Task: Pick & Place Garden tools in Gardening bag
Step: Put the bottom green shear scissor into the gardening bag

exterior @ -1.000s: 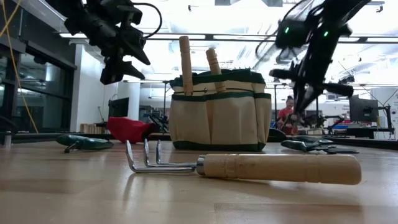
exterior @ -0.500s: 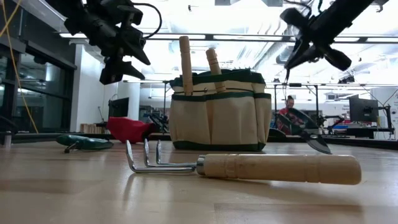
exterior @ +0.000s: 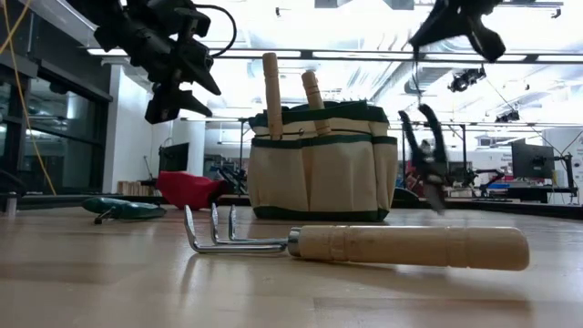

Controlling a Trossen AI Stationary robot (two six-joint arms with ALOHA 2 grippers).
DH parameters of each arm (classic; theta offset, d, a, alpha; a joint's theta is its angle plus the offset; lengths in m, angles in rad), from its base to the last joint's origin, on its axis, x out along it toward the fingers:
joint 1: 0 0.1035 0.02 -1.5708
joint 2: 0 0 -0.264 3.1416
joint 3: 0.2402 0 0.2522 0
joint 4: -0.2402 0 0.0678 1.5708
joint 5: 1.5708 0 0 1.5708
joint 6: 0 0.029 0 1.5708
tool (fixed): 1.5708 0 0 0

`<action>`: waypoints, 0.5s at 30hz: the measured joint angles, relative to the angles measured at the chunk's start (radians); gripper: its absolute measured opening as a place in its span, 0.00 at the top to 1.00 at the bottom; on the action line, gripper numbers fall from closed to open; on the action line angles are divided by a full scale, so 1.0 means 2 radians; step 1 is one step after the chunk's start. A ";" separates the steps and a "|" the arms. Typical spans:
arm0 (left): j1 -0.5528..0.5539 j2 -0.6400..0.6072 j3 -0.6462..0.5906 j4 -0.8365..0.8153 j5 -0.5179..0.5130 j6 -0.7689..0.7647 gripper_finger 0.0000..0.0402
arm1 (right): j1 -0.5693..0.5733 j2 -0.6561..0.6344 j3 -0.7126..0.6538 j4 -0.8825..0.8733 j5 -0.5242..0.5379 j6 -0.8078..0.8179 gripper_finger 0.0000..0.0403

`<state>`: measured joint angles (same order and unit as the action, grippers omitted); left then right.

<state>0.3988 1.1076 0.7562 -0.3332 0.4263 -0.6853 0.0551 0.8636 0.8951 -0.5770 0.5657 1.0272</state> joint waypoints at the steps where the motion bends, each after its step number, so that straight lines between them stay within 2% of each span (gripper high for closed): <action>1: 0.000 0.000 0.000 0.000 0.000 0.000 0.58 | 0.005 0.001 0.007 -0.004 0.004 -0.005 0.99; 8: 0.000 0.000 0.000 0.000 -0.001 -0.002 0.58 | 0.027 0.012 0.057 -0.040 0.011 -0.032 0.99; 15: 0.000 0.000 0.000 0.001 -0.006 -0.002 0.58 | 0.050 0.033 0.109 -0.081 0.051 -0.044 0.99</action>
<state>0.3988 1.1076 0.7563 -0.3321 0.4139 -0.6895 0.1554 0.9302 1.1131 -0.7382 0.6668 0.9387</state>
